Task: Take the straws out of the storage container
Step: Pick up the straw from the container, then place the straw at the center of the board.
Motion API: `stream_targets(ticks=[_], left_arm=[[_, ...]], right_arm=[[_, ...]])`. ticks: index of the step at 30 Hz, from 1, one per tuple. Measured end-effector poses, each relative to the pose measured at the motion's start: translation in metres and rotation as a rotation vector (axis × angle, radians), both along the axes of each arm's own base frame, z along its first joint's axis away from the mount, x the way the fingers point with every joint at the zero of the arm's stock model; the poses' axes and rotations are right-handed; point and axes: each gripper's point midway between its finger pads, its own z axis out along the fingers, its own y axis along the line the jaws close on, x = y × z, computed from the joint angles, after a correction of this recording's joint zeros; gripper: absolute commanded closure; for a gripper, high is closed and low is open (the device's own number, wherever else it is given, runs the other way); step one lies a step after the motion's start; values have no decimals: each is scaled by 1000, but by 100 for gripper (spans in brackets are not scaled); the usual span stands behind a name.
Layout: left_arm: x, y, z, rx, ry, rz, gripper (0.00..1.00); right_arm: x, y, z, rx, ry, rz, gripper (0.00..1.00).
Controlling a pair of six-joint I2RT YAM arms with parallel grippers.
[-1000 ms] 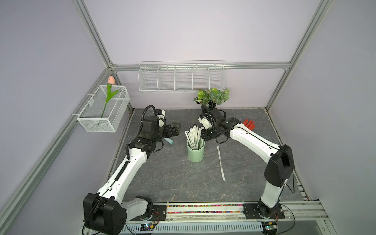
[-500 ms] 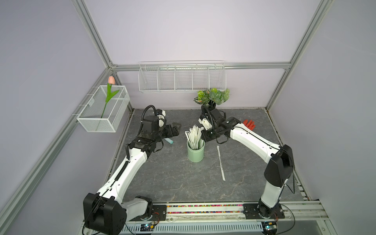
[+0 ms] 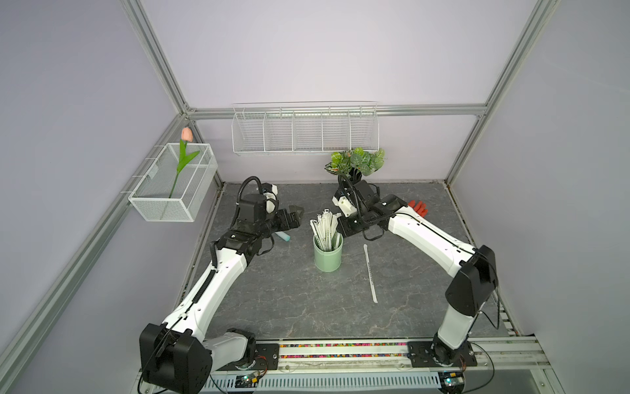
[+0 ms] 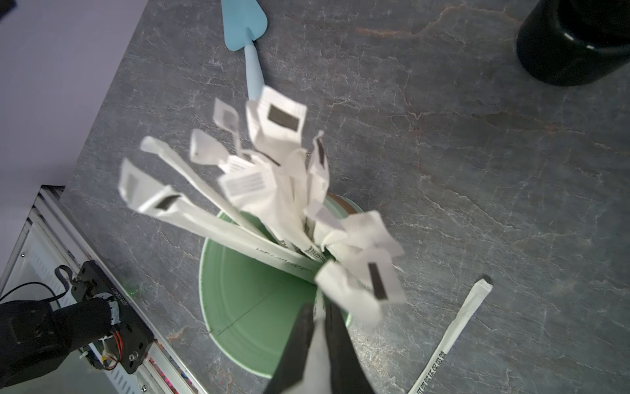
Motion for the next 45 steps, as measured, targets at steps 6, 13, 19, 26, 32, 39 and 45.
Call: stream_targets(ticks=[6, 13, 19, 26, 32, 39, 45], left_arm=[[0, 0, 0, 0, 0, 0, 0], [0, 0, 0, 0, 0, 0, 0], [0, 0, 0, 0, 0, 0, 0], [0, 0, 0, 0, 0, 0, 0], [0, 0, 0, 0, 0, 0, 0], [0, 0, 0, 0, 0, 0, 0], [-1, -1, 0, 0, 0, -3, 0]], right_arm=[[-5, -1, 25, 37, -33, 8, 91], [-7, -2, 51, 50, -61, 18, 91], [-11, -8, 98, 82, -134, 28, 92], [-25, -20, 160, 134, -216, 44, 92], [-46, -49, 223, 192, -265, 41, 92], [-57, -99, 191, 53, -121, -27, 92], [-61, -132, 90, -194, 173, -94, 92]])
